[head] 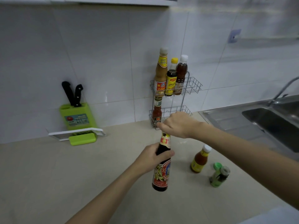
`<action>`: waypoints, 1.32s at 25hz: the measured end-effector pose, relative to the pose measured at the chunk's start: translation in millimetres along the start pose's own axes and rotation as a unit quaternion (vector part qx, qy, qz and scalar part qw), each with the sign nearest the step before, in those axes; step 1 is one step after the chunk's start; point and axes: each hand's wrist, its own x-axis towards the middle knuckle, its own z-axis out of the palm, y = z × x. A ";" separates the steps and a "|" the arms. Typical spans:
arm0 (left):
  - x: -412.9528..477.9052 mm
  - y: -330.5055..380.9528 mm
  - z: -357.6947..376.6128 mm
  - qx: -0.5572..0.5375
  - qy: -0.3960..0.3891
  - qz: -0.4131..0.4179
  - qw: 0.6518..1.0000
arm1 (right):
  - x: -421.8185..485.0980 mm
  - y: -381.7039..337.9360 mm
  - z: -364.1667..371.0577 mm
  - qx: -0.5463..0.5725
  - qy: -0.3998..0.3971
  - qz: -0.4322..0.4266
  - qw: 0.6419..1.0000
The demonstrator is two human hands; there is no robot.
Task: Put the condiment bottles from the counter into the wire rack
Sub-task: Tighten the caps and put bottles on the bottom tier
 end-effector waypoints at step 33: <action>180.3 -52.9 -38.9 -0.131 0.167 -0.252 0.944 | 20.8 127.4 130.9 0.573 0.366 0.414 0.605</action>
